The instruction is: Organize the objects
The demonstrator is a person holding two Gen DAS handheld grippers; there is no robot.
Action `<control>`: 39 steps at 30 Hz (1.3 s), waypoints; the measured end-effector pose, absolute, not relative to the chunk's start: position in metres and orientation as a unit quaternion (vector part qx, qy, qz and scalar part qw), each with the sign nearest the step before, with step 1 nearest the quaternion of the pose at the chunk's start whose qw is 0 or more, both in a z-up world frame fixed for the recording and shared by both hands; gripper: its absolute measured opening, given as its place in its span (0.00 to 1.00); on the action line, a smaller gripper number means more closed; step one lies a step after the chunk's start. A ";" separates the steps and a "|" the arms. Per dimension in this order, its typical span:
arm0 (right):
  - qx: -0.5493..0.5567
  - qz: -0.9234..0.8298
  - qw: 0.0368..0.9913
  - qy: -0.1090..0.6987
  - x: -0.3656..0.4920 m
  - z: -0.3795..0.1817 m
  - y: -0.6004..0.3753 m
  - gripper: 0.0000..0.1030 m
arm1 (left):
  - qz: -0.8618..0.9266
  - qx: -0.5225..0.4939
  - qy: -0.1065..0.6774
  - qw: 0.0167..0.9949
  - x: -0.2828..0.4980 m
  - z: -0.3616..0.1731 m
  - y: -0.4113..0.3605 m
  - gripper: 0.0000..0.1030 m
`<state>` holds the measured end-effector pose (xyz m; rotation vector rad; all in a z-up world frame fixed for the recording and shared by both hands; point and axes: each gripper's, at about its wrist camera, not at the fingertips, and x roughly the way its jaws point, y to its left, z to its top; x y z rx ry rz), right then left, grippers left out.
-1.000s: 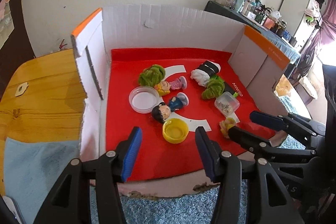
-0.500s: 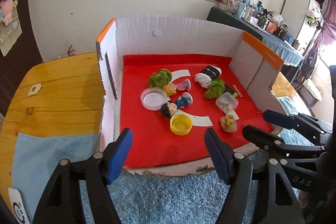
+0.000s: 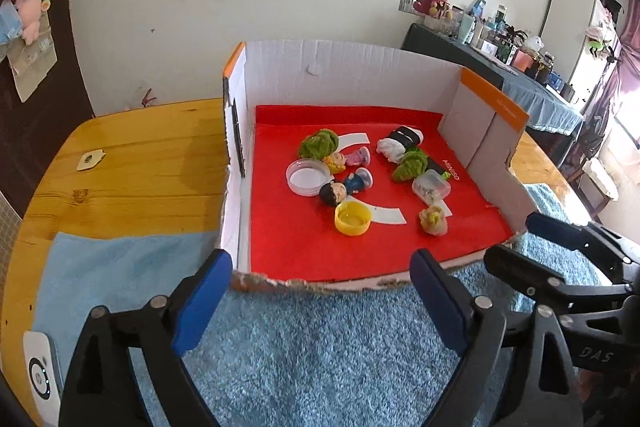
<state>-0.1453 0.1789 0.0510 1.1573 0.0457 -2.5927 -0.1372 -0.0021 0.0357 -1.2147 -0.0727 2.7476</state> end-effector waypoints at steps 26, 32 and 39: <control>0.391 -0.910 0.137 0.011 -0.093 0.046 0.187 0.77 | 0.922 -0.383 0.002 0.052 -0.084 0.026 0.009 1.00; 0.390 -0.911 0.133 0.005 -0.088 0.043 0.191 0.77 | 0.927 -0.373 0.002 0.034 -0.078 0.027 0.007 1.00; 0.395 -0.909 0.135 -0.002 -0.083 0.030 0.191 0.78 | 0.924 -0.381 0.017 0.028 -0.072 0.011 0.010 1.00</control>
